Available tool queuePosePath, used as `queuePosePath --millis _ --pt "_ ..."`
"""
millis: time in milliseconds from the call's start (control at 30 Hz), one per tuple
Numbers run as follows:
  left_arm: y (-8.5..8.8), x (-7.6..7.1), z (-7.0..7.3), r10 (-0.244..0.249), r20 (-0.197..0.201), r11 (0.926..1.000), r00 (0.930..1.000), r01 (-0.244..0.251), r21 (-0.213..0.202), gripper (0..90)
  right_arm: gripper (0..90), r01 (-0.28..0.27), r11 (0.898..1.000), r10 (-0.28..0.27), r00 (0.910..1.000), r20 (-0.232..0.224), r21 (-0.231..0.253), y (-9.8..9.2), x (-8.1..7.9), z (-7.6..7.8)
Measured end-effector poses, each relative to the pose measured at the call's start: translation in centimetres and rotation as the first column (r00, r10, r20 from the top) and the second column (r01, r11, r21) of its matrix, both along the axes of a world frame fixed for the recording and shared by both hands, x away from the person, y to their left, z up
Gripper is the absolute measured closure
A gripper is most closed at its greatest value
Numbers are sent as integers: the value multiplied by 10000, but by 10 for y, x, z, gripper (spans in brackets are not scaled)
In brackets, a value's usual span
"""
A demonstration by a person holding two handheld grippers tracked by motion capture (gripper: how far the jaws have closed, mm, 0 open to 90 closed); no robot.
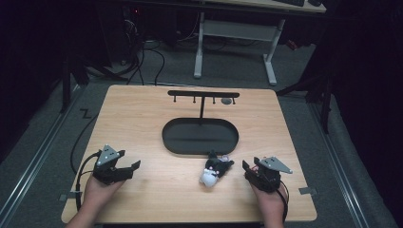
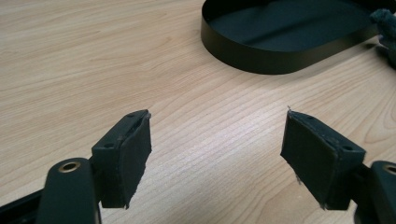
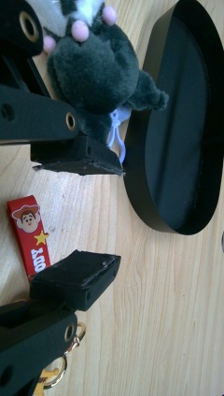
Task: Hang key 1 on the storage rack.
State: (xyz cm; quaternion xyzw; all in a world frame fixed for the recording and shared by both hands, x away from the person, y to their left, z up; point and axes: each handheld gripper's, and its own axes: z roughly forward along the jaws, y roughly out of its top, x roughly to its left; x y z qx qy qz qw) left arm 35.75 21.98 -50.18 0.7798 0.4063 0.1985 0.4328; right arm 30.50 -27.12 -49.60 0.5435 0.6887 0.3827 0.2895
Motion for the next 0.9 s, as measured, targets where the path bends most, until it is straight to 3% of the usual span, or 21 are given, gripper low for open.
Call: queuePosePath --millis 167,333,833,900 --pt "-12 0 -2 -354 4 9990 9994 354 286 242 490 -144 9996 138 9997 -204 -257 0 -1 -5" --pt "-15 -4 -3 -611 -37 9981 9981 612 116 241 486 -300 9994 295 9993 -243 -197 -3 -1 -6" --pt "-15 -2 -5 -541 -107 9982 9985 543 239 244 444 -558 9984 554 9972 -510 -71 -3 3 -11" --pt "-15 -3 -6 -596 -125 9979 9981 599 250 243 424 -680 9974 668 9968 -449 -254 -1 2 -11"
